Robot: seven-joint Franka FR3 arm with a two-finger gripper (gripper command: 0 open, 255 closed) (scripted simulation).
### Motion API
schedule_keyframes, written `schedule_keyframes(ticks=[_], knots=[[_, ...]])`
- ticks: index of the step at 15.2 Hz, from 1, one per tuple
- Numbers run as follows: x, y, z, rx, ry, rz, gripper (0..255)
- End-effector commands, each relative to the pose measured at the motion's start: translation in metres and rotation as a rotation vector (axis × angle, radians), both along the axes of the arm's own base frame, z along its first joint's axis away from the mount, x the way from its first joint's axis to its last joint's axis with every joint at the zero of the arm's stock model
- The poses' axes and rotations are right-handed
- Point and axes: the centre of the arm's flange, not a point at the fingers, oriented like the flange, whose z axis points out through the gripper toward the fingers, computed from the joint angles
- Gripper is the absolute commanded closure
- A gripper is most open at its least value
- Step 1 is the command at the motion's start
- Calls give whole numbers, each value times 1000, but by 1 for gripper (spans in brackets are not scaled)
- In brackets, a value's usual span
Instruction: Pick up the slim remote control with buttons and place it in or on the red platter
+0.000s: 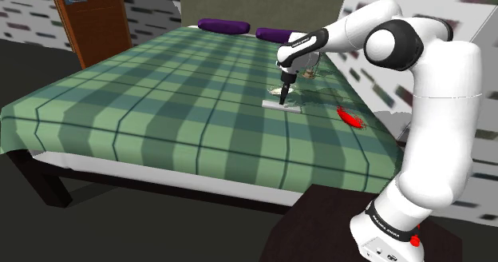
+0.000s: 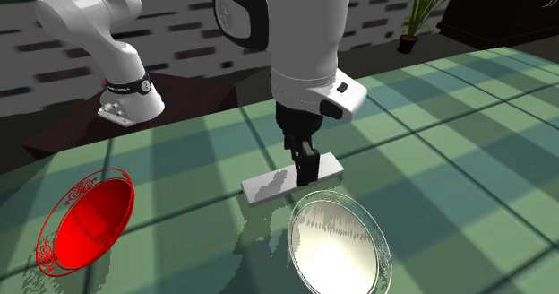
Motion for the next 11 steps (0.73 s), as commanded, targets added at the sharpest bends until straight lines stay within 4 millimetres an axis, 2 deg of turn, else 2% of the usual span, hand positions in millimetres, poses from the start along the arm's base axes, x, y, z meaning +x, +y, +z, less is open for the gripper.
schedule_keyframes(ticks=[1, 6, 11], knots=[[3, 0, -10, 1, -2, 4, 0], [3, 0, -40, 1, -2, 4, 0], [3, 0, -40, 1, -2, 4, 0]])
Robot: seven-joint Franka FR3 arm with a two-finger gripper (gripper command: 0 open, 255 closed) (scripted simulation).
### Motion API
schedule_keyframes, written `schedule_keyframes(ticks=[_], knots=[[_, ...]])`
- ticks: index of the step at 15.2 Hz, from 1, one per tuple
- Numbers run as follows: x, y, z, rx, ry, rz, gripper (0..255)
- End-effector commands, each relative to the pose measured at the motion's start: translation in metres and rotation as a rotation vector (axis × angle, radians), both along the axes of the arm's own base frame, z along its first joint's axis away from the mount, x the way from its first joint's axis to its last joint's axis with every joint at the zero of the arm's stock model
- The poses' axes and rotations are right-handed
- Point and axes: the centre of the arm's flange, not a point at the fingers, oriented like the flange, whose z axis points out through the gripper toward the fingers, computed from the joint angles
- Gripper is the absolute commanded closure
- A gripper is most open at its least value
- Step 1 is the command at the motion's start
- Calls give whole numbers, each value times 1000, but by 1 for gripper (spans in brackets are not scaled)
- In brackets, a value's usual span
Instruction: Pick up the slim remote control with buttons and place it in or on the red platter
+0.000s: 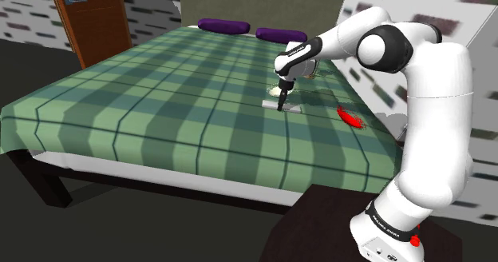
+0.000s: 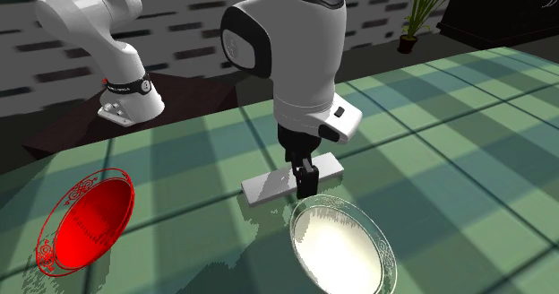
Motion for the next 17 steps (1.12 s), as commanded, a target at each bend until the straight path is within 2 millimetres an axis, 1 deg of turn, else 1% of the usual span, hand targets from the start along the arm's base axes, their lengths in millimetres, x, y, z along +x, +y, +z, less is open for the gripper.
schedule_keyframes(ticks=[1, 3, 4, 13, 17], knots=[[0, 0, 0, 0, 0, 0, 0], [0, 0, 0, 0, 0, 0, 0], [0, 0, 0, 0, 0, 0, 255], [0, 0, 0, 0, 0, 0, 255], [0, 0, 21, 0, 0, 0, 255]])
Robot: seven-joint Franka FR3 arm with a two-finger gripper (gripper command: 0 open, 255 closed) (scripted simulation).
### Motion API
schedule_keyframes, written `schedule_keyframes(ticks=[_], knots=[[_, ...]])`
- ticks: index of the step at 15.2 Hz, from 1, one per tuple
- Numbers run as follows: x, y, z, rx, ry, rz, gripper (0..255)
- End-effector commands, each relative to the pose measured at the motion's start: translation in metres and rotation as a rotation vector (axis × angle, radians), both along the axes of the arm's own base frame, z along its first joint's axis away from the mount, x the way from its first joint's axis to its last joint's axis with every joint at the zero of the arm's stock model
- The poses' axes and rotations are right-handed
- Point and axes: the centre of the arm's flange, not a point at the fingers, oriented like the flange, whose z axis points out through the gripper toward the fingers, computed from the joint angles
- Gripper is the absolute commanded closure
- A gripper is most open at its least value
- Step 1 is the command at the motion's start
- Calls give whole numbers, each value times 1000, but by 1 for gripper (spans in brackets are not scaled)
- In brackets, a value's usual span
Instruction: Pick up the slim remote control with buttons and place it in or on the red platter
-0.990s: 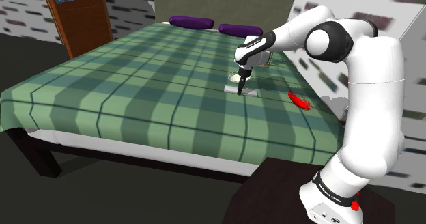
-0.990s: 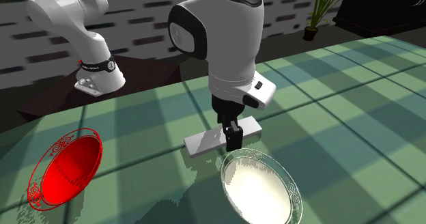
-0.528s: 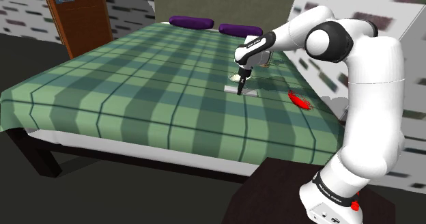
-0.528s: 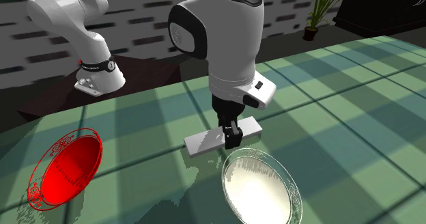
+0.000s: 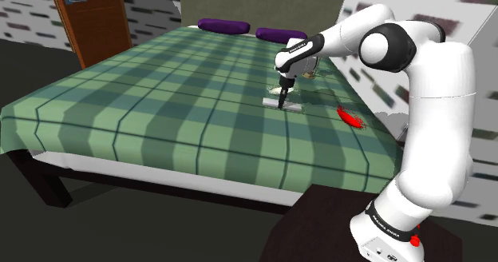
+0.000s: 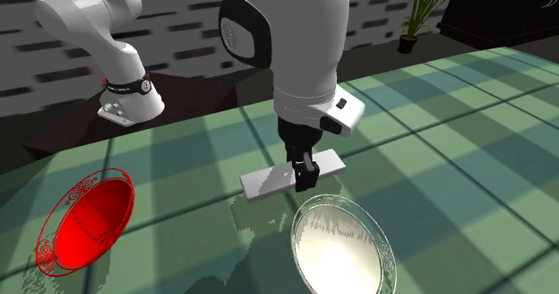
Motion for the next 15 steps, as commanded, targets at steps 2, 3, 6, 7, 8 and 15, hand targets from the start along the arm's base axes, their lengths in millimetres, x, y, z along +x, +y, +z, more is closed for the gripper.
schedule_keyframes(ticks=[2, 3, 6, 7, 8, 15], knots=[[0, 1, 16, 0, 0, 0, 255], [0, 1, 22, 0, 0, 0, 255], [0, 1, 38, 0, 0, 0, 255], [0, 1, 43, 0, 0, 0, 255], [0, 1, 48, 0, 0, 0, 255], [0, 1, 85, 0, 0, 0, 255]])
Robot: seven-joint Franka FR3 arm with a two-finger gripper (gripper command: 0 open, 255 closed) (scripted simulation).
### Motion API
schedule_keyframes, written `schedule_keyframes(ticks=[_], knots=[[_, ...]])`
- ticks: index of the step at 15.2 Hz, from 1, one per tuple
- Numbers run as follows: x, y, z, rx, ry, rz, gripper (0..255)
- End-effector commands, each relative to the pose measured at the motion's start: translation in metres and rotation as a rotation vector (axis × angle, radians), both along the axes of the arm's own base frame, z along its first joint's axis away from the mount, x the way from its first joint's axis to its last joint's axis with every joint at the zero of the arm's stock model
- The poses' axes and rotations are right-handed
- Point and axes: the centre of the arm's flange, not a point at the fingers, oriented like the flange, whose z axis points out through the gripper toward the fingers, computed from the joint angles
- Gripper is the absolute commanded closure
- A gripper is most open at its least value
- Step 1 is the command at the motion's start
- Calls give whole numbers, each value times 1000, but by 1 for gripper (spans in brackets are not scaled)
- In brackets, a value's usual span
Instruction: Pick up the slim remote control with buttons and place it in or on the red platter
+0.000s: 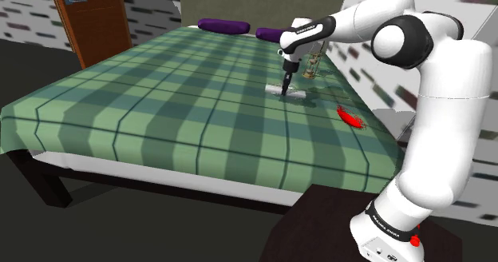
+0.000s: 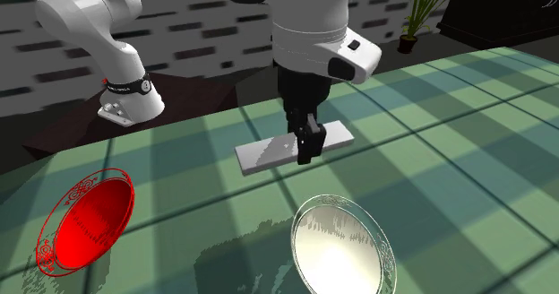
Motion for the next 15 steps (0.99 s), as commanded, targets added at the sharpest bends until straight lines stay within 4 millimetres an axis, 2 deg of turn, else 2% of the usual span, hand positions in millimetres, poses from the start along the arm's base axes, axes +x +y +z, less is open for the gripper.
schedule_keyframes(ticks=[1, 5, 15], knots=[[0, 0, 10, 0, 0, 0, 255], [0, 0, 27, 0, 0, 0, 255], [-113, -68, 27, 0, 0, 0, 255]])
